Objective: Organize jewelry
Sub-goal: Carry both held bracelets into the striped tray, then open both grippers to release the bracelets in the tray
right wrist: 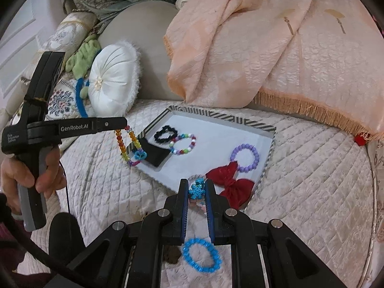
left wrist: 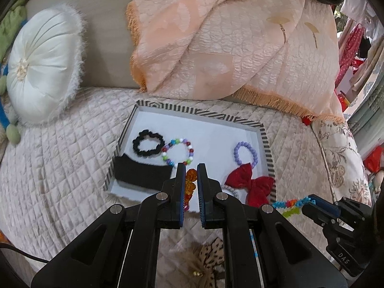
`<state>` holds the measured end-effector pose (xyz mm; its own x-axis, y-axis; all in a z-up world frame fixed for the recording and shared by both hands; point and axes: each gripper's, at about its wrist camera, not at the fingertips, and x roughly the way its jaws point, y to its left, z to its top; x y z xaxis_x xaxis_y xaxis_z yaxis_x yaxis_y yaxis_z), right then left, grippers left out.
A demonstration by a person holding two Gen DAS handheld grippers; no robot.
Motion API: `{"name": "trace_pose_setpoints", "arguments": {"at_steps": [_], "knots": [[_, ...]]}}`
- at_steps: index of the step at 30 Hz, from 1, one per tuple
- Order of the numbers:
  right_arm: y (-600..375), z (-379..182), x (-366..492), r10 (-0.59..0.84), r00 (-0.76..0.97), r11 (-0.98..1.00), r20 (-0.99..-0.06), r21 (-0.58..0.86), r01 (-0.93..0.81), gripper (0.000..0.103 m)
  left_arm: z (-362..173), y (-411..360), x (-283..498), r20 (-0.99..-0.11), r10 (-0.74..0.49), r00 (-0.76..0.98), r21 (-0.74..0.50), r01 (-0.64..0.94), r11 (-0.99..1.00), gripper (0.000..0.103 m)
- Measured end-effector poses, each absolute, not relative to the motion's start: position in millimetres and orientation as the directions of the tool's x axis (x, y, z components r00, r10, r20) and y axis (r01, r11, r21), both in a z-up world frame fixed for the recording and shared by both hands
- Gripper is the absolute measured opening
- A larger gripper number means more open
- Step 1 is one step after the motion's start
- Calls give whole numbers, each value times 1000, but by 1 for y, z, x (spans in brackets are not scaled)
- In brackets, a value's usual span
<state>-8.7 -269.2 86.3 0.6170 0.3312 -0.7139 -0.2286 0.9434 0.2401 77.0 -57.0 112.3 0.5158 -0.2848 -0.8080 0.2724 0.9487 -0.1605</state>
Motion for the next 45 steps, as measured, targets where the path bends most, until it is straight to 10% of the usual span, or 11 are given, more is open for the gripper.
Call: {"name": "trace_pose_setpoints", "arguments": {"at_steps": [43,45], "knots": [[-269,-26,205,238,501,968,-832,244,-55,13,-7,-71,129,-898,-223,379,-140,235,962,8],[-272,-27,203,241,500,966,-832,253,-45,30,-7,-70,129,-894,-226,386,-141,235,962,9]]}}
